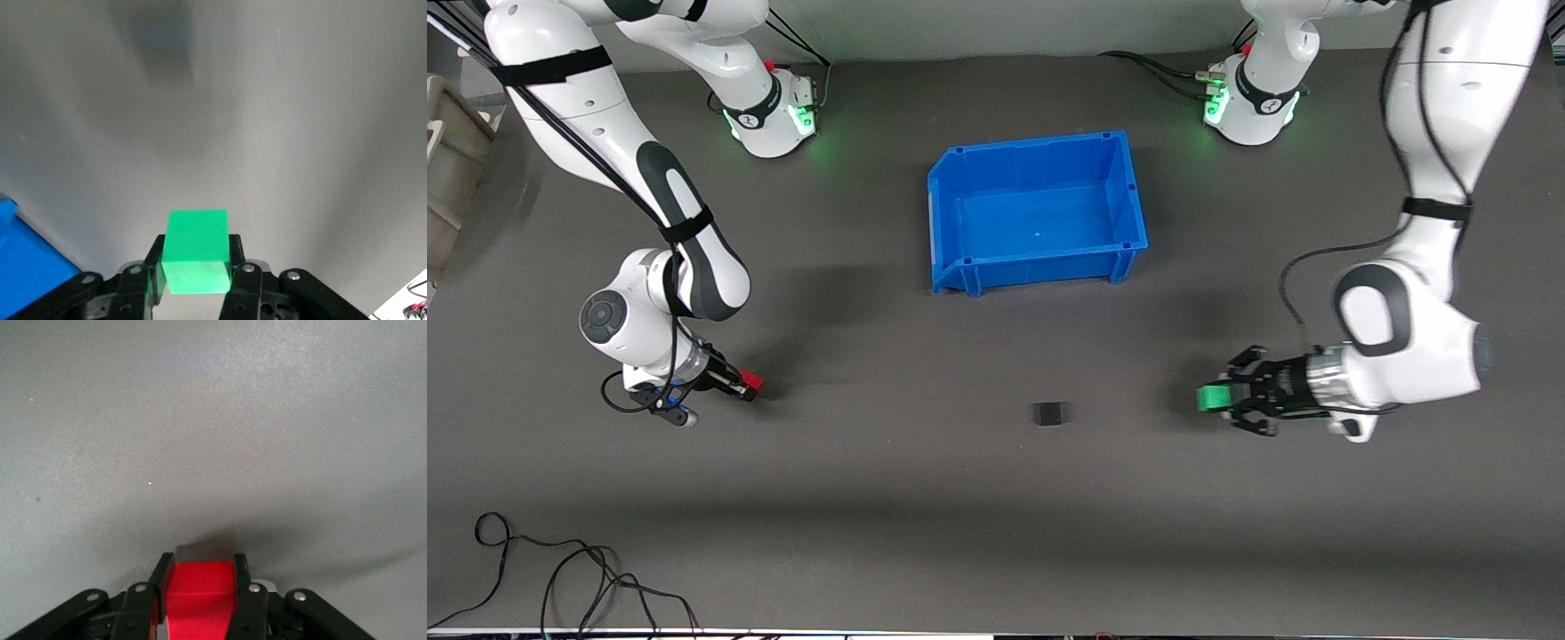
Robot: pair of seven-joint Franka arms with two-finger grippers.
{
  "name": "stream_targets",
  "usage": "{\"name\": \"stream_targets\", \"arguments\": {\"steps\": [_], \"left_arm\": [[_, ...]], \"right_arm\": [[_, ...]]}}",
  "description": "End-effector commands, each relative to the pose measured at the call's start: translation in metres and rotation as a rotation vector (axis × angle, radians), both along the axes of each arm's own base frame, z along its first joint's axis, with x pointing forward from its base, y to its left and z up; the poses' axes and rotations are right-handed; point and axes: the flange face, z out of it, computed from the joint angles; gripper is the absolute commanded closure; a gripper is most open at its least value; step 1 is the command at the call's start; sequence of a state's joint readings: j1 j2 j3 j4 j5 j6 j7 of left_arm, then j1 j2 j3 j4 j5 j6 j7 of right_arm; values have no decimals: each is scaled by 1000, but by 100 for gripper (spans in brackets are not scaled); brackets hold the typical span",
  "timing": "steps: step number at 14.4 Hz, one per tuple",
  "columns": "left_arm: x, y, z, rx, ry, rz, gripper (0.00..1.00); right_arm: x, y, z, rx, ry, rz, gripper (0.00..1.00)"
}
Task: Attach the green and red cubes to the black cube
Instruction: 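Carry the red cube and green cube toward the black cube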
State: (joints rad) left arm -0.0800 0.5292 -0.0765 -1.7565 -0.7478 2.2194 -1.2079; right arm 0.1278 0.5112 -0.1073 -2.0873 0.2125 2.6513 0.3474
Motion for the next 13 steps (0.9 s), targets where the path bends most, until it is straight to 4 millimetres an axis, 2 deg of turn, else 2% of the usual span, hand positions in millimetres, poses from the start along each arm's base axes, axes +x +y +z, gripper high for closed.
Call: {"name": "stream_targets", "arguments": {"steps": [1,3,5,7,8,10,13], "left_arm": [[-3,-63,0,29,-17,96,89],[-8,-105,-4,24,-32,163,89],[-9,-128,-20,43,-45,231,89],[-9,-150,-41,57,-62,218,89],[-7,-159,-50,60,-64,208,89],[-3,-172,-64,61,-65,190,90],[-4,-182,-79,68,-66,162,92]], "right_arm": [[15,10,15,27,-12,-79,100],[32,30,36,51,23,-153,100],[50,65,62,74,51,-252,100],[66,97,86,90,74,-360,100],[72,112,88,92,93,-417,100],[79,168,90,91,113,-503,100],[86,242,88,106,104,-660,100]]}}
